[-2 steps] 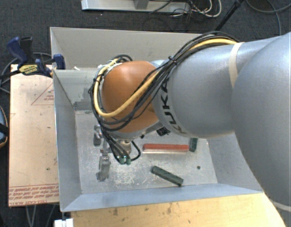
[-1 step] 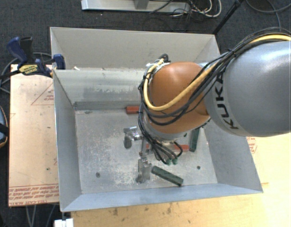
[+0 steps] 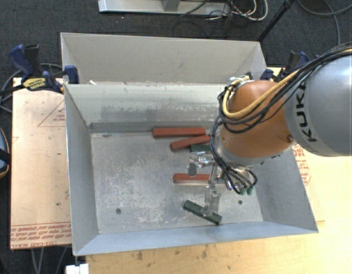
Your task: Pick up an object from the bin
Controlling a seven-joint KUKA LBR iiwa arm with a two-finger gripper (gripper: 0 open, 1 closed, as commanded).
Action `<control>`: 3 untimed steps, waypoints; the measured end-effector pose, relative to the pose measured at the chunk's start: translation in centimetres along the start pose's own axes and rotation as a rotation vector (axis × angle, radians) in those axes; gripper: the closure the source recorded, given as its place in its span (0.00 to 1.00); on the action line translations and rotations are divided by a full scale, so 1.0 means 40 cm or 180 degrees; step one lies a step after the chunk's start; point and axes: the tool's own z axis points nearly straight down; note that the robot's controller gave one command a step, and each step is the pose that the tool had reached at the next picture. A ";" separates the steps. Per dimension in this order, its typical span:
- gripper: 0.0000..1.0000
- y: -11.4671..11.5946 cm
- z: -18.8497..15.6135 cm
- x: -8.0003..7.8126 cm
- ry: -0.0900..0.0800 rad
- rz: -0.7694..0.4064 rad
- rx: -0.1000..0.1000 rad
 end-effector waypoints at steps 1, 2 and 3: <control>0.00 -0.086 0.215 -0.146 -0.0012 0.0022 -0.0010; 1.00 -0.081 0.205 -0.145 -0.0014 0.0018 -0.0015; 1.00 -0.042 -0.118 0.006 -0.0031 -0.1366 -0.0005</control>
Offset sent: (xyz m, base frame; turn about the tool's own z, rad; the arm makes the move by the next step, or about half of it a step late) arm 0.0611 -0.0256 -0.0815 0.0025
